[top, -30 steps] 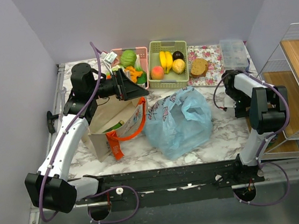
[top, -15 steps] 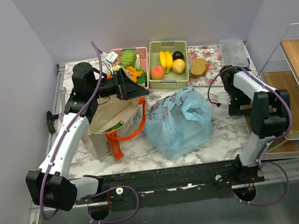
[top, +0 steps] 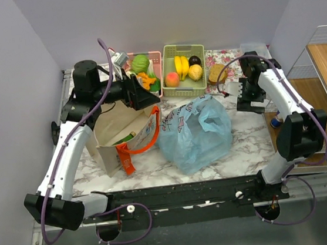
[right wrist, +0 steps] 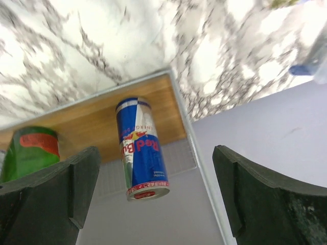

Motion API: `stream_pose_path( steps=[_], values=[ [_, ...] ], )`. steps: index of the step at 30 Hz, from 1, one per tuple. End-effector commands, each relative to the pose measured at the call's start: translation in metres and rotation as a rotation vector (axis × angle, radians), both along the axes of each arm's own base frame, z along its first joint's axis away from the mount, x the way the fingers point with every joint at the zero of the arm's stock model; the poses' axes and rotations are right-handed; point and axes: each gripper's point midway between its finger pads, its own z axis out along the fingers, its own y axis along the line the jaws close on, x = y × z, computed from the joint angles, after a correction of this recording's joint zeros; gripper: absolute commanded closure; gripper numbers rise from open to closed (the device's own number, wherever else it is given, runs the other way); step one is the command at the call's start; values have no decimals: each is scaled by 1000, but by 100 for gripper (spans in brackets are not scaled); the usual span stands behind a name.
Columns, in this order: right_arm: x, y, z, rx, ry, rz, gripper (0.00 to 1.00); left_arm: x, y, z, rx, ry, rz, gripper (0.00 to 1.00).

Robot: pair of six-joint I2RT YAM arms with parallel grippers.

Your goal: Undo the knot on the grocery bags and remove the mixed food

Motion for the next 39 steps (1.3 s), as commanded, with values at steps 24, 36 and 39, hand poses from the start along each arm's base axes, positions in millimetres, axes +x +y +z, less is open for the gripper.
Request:
stream_pose_path(
  steps=[24,36,39],
  values=[
    [55,195,171,1147,-213,-298,0,47,195,-264,1441,-107,-104,2],
    [45,190,173,1126,-231,-305,0,37,184,-345,1399,11,-165,50],
    [44,191,171,1130,-228,-302,0,36,172,-329,1327,0,-133,87]
  ],
)
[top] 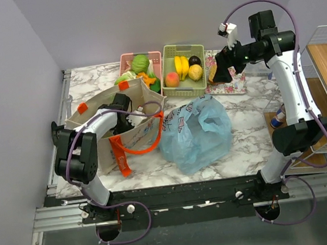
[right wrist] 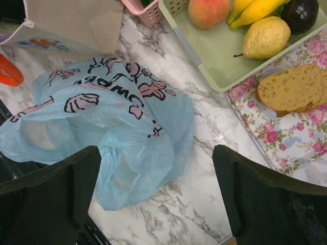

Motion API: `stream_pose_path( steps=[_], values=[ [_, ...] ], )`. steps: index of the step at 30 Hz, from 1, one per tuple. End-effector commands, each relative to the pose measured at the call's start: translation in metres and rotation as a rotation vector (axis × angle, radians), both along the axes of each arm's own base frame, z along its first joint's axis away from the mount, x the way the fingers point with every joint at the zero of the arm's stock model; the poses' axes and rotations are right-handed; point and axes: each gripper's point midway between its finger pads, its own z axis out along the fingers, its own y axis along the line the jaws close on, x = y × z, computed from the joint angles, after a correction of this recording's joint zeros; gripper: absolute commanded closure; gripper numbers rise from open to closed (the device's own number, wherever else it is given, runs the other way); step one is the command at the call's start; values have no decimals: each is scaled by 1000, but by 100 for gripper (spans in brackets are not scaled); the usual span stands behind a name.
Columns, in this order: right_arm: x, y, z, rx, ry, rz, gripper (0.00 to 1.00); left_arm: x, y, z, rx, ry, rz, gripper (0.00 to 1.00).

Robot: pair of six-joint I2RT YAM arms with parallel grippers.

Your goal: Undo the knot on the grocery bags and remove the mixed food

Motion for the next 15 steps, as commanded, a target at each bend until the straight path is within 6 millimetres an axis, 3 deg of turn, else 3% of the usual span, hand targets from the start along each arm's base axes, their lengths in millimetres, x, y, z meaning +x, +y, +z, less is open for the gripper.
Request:
stream_pose_path(
  steps=[1,8,15],
  values=[
    [-5,6,7,27,-26,15,0,-3,-9,15,-77,-25,27,97],
    [-7,13,3,58,-17,37,0,-9,-36,92,-277,-168,22,100],
    [-18,34,3,100,-26,103,0,-7,-52,158,-429,-395,-46,100]
  ],
)
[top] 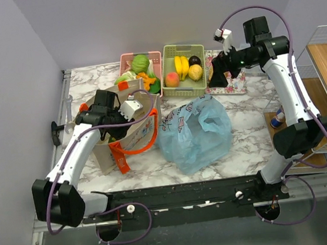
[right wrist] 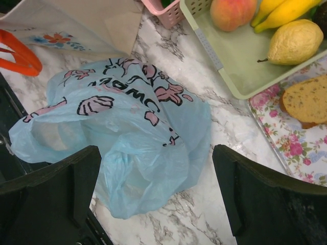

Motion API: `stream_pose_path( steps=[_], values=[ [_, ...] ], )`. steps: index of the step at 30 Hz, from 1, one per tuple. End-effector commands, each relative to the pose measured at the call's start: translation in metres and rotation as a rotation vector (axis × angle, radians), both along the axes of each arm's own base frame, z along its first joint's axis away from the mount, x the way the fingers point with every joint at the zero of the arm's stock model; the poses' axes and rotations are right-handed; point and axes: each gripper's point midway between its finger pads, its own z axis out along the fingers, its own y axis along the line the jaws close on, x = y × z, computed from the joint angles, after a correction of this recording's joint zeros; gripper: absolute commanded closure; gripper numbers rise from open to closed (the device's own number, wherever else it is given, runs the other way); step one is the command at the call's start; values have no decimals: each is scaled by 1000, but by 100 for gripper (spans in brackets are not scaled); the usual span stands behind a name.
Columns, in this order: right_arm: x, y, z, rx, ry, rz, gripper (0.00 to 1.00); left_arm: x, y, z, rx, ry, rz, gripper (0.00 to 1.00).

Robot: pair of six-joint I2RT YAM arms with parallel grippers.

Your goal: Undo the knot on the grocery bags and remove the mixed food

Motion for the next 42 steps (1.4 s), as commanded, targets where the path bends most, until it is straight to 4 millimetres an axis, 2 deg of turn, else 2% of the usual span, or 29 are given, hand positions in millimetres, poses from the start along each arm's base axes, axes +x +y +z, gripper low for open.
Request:
stream_pose_path(
  steps=[1,13,17,20,25,30,36,39,42],
  values=[
    [-13,22,19,68,-62,65,0,11,-22,60,-158,-199,-41,100],
    [-33,49,11,102,-47,145,0,18,-44,141,-501,-395,-12,100],
    [-37,55,11,108,-46,163,0,28,-42,154,-559,-428,18,100],
    [-40,64,11,118,-41,183,0,32,-42,155,-566,-434,19,100],
    [-38,94,15,140,-61,209,0,32,-41,161,-571,-455,15,100],
    [-42,147,31,253,-76,264,0,36,-39,155,-554,-483,7,100],
    [-57,204,57,412,-166,324,0,49,-37,178,-594,-493,88,100],
    [-60,218,59,434,-194,334,0,47,-37,190,-602,-489,100,100],
    [-46,216,61,419,-218,261,0,40,-38,205,-610,-508,81,100]
  ],
)
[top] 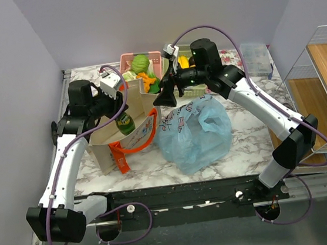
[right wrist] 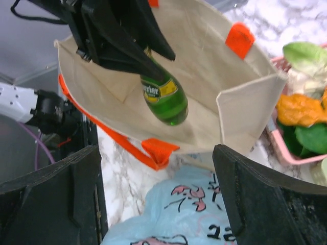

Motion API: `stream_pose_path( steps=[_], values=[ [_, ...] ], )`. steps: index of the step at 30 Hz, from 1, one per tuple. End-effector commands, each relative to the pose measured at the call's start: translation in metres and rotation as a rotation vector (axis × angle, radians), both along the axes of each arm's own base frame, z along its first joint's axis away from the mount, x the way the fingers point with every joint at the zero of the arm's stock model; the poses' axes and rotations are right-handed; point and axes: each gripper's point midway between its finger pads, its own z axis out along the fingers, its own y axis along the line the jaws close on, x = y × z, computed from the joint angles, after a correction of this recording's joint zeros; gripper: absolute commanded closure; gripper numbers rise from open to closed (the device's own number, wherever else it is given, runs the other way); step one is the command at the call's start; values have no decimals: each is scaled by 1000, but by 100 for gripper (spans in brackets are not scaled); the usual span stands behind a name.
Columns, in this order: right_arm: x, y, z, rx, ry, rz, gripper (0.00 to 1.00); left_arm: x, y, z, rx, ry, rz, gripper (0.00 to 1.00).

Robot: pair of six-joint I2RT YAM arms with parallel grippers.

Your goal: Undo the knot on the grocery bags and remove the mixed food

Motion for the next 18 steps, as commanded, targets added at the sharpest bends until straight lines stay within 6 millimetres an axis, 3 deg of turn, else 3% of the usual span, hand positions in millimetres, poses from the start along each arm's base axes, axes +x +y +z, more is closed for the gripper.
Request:
stream_pose_path(
  steps=[1,6,12,14,18],
  values=[
    [25,3,34,78,-98,-124,0,2,-4,80,-59,-203,-14,100],
    [30,-11,29,18,-115,-193,0,-4,-6,110,-69,-243,-34,100],
    [24,-26,8,-73,-62,-223,0,-8,-11,147,-90,-306,-61,100],
    [17,-32,-4,-120,-60,-194,0,-12,-14,161,-104,-320,-78,100],
    [-1,-49,-56,-273,21,-152,0,-26,-26,186,-134,-351,-141,100]
  ],
)
